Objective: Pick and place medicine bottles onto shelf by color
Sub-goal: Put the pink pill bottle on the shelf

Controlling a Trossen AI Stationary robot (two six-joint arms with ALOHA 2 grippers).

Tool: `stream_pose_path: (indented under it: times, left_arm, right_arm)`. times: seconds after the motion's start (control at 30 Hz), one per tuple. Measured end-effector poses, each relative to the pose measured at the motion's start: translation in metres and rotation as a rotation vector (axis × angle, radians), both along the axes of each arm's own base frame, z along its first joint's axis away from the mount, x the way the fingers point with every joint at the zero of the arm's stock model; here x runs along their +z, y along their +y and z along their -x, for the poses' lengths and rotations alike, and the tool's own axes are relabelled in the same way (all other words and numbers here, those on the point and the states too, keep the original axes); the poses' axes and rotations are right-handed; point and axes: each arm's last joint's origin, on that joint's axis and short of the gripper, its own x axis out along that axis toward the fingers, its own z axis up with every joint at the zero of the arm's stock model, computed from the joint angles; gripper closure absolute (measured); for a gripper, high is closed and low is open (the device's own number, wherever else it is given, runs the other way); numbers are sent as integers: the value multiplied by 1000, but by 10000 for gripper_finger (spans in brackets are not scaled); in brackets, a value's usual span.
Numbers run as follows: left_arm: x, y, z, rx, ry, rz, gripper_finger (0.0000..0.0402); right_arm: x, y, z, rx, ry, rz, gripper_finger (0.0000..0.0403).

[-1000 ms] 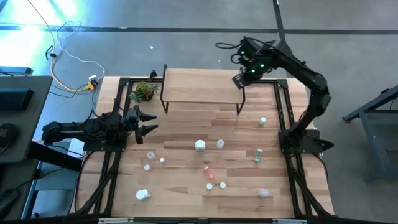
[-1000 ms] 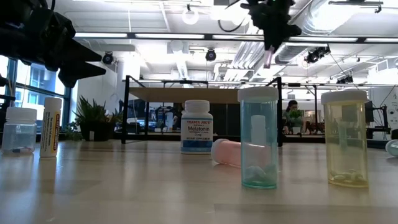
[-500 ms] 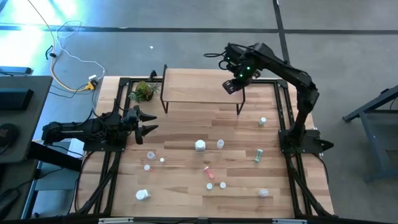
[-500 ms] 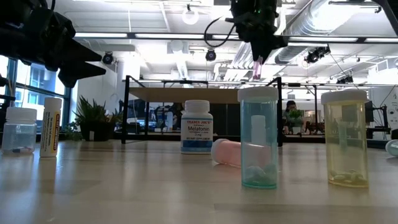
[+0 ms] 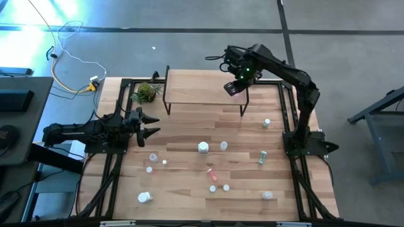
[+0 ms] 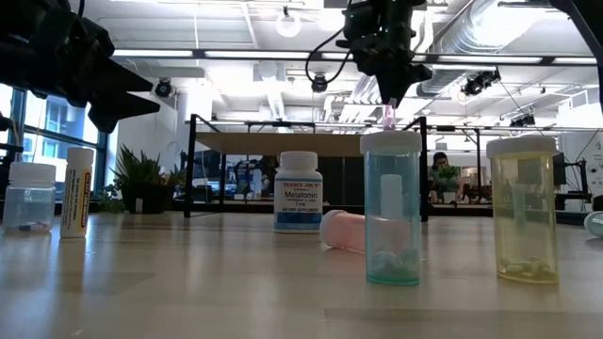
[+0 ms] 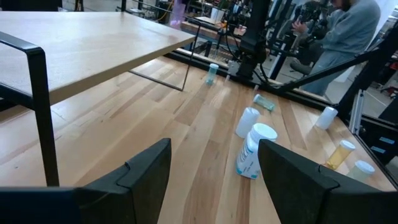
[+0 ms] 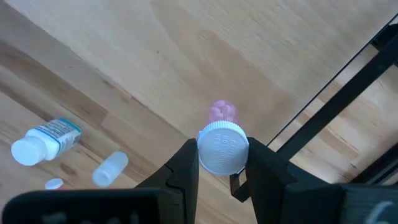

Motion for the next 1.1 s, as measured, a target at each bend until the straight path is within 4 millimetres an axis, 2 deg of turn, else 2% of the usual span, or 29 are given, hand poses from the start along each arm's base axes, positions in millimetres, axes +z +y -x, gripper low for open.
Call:
stream_pose_path:
  times: [0.2, 0.8, 1.1]
  left_arm:
    - [0, 0, 0, 0, 0, 0, 172]
    - [0, 0, 0, 0, -1, 2, 172]
    - [0, 0, 0, 0, -1, 2, 172]
  right_arm:
    - [-3, -6, 1, -19, 7, -8, 313]
    - [-7, -7, -1, -41, 0, -43, 311]
    - [-7, -7, -1, -41, -3, -46, 257]
